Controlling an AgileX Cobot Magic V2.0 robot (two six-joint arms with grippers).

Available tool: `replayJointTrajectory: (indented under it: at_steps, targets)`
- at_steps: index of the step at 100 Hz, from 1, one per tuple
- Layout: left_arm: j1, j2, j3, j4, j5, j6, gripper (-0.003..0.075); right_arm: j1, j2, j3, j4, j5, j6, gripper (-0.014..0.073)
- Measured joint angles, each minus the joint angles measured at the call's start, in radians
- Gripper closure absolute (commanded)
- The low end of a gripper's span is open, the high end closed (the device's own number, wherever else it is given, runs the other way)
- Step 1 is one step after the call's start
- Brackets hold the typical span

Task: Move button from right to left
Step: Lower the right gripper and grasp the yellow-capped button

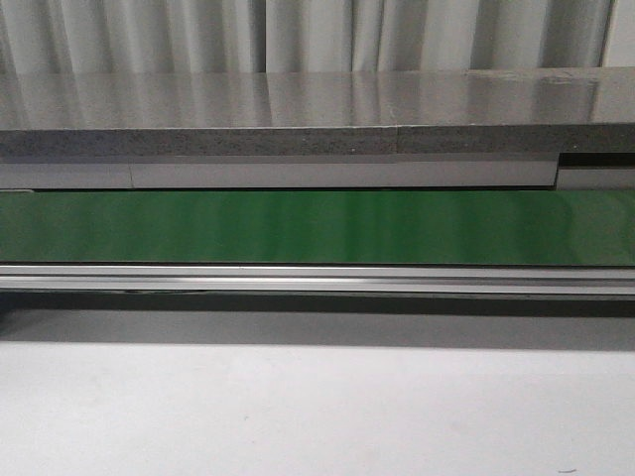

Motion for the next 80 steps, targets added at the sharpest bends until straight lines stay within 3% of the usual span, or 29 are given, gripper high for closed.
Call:
replayJointTrajectory:
  at_steps: [21, 28, 45, 52, 80]
  targets:
    - [0.000, 0.000, 0.000, 0.000, 0.000, 0.000, 0.0741, 0.000, 0.095, -0.048, 0.027, 0.000, 0.000, -0.0039]
    - [0.000, 0.000, 0.000, 0.000, 0.000, 0.000, 0.0741, 0.000, 0.117, -0.058, 0.037, 0.002, 0.000, 0.0002]
    - [0.000, 0.000, 0.000, 0.000, 0.000, 0.000, 0.0741, 0.000, 0.131, -0.060, 0.054, 0.002, 0.000, 0.0308]
    - [0.000, 0.000, 0.000, 0.000, 0.000, 0.000, 0.0741, -0.002, 0.131, -0.062, 0.061, 0.002, 0.000, 0.0391]
    - [0.000, 0.000, 0.000, 0.000, 0.000, 0.000, 0.0741, -0.002, 0.112, -0.062, 0.075, 0.006, 0.000, 0.0406]
